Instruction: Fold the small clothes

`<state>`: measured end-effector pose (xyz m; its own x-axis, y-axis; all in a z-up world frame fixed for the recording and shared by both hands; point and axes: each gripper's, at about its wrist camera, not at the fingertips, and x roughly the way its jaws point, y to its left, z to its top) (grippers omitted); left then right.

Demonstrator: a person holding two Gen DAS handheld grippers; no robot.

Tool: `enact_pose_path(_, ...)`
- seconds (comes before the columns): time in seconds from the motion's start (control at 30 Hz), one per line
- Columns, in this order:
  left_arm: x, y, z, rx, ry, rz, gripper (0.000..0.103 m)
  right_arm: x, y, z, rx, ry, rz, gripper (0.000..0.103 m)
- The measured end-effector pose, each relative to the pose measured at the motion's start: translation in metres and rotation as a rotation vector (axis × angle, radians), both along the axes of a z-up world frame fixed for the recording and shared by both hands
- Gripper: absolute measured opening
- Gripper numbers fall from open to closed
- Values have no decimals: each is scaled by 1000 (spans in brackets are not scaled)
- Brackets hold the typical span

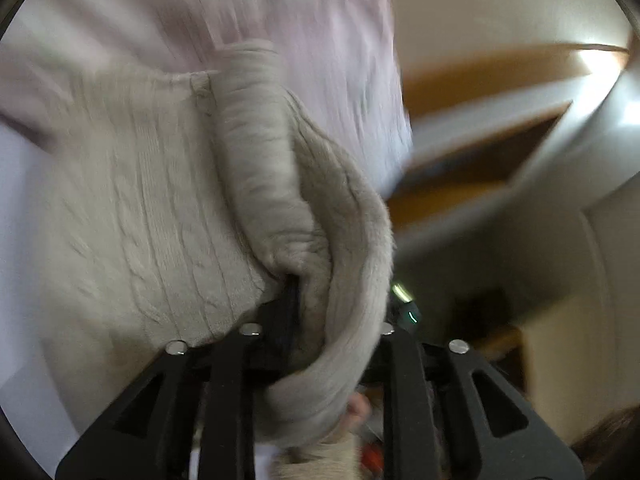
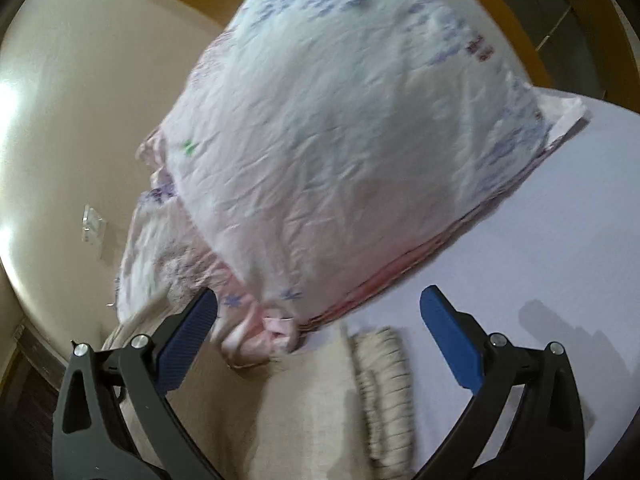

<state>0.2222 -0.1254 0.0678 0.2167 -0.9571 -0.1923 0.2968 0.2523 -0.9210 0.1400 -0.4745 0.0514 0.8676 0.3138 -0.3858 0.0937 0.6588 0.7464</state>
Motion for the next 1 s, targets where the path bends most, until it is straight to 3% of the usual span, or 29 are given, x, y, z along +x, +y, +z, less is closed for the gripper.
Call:
enact_pose_path(0.1, 8, -56, -31, 21, 102, -139, 24, 5, -17, -10, 62, 56, 32, 101)
enact_pose_path(0.17, -1, -52, -29, 41, 60, -149, 24, 9, -24, -17, 103, 104, 70, 101)
enact_pose_path(0.2, -6, -42, -23, 64, 18, -125, 24, 12, -25, -21, 120, 130, 96, 101)
enact_pose_path(0.27, -13, -6, -6, 165, -79, 5, 40, 21, -19, -29, 130, 221, 165, 101)
enact_pose_path(0.3, -17, 11, -1, 231, -108, 80, 62, 26, -12, -34, 109, 282, 200, 101)
enact_pose_path(0.33, -23, 31, 3, 336, -143, 174, 71, 30, -4, -38, 72, 335, 224, 101)
enact_pose_path(0.4, -30, 49, 0, 473, -179, 253, 72, 34, 4, -43, 21, 393, 238, 101)
enact_pose_path(0.47, -29, 57, -17, 540, -124, 252, 76, 37, 10, -49, 13, 424, 264, 101)
enact_pose_path(0.53, -28, 51, -38, 554, -49, 203, 77, 39, 13, -53, 11, 445, 274, 101)
enact_pose_path(0.67, -25, 28, -62, 622, -34, 182, 79, 41, 19, -56, 5, 418, 300, 98)
enact_pose_path(0.8, -21, 17, -66, 596, -29, 213, 81, 47, 35, -60, 19, 407, 351, 71)
enact_pose_path(0.87, -16, 14, -75, 531, -4, 201, 70, 48, 40, -64, 36, 407, 357, 54)
enact_pose_path(0.93, -15, 17, -75, 503, -15, 196, 49, 47, 42, -68, 112, 382, 366, 47)
enact_pose_path(1.0, -20, 35, -64, 469, -29, 151, 41, 45, 46, -65, 166, 348, 399, 42)
